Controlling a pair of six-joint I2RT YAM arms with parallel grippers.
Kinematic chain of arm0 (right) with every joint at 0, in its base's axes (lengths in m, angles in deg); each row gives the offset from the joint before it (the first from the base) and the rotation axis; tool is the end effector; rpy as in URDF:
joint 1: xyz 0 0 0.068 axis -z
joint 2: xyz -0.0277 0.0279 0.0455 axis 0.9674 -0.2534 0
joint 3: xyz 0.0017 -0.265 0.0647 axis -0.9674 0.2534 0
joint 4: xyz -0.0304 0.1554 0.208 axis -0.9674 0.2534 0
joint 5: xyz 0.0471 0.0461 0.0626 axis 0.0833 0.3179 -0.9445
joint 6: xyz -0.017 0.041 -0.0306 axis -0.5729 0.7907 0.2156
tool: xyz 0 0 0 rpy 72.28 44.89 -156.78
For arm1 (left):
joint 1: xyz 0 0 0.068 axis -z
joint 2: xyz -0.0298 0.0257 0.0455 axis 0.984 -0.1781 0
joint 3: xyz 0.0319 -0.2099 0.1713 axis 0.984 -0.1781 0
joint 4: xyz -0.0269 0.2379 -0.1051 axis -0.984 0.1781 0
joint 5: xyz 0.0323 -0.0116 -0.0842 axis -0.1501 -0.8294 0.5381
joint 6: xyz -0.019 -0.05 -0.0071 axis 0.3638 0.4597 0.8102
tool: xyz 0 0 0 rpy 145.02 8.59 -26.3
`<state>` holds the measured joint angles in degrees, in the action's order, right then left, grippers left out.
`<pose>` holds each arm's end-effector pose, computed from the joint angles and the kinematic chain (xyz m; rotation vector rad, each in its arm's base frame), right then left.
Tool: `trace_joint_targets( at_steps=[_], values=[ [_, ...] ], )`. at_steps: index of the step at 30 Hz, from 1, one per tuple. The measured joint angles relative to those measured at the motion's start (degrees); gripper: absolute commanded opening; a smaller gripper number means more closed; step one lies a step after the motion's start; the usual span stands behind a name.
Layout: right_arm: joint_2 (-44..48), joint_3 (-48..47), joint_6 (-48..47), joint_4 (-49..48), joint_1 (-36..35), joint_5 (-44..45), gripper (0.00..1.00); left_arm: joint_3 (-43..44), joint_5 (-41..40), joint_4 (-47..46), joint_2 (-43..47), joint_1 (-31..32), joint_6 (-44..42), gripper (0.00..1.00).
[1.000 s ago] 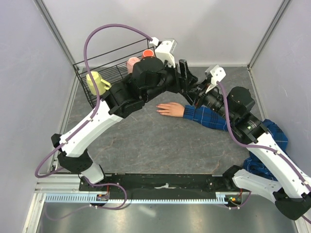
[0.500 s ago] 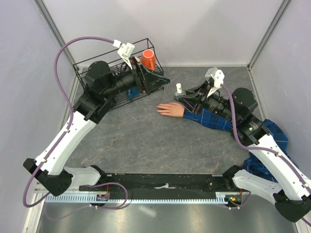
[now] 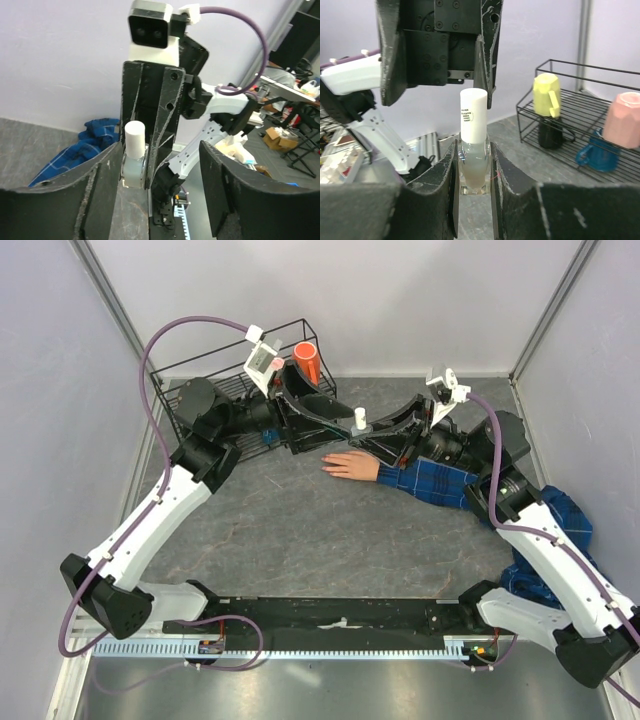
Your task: Paint the nails
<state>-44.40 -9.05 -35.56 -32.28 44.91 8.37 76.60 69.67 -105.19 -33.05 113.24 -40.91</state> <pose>0.1746 0.1293 0.4540 -0.7348 1.2739 1.2233 0.2085 -0.1723 0.4904 0.8699 1.2152 -1.5896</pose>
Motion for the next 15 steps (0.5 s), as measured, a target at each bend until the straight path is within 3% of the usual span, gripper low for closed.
trace_joint_targets(
  at_steps=[8, 14, 15],
  values=[
    [-0.94, 0.55, 4.48, -5.46, 0.48, -3.45, 0.00, 0.20, 2.03, -4.55, -3.19, 0.00, 3.63, 0.64],
    [-1.33, 0.96, 5.44, -6.75, 0.66, -4.61, 0.00, 0.57, 2.16, -5.22, -4.68, 0.02, 5.31, 0.53],
    [-1.40, 1.03, 5.46, -6.93, 0.66, -4.63, 0.00, 0.70, 2.16, -5.44, -4.74, 0.02, 5.57, 0.47]
  ],
)
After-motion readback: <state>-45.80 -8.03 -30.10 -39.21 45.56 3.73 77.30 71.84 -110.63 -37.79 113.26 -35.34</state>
